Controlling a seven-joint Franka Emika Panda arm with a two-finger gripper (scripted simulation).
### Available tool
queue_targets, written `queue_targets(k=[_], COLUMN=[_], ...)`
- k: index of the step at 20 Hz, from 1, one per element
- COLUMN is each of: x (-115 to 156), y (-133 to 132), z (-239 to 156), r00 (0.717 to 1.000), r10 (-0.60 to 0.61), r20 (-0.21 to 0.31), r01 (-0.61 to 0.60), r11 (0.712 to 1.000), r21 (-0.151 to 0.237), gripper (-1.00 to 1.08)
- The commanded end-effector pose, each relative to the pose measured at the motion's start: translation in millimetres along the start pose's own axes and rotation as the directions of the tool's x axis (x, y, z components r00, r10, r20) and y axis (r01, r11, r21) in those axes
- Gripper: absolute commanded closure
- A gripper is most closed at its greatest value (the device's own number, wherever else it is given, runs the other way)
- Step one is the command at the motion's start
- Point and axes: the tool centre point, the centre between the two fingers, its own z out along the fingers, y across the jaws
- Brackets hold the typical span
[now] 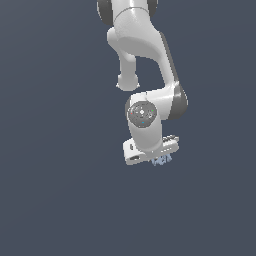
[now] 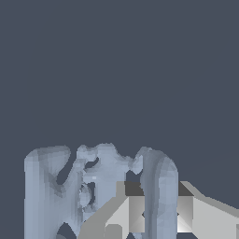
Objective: Pick up the object and move it to a goal position.
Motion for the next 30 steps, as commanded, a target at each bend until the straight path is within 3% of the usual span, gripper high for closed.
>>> queue_targets(k=[1,19,30], x=[-3.1,-22.3,-23.8], y=[-15.4,-124.1,-153.1], z=[-24.9,-203.4,-252.4], r00=[1.0,1.0,1.0], r10=[-0.001,-0.001,0.0], r20=[-0.001,-0.001,-0.001], r01=[0.001,0.001,0.0], r11=[1.0,1.0,1.0], r21=[-0.001,-0.001,0.0], gripper=[1.08,1.08,1.08])
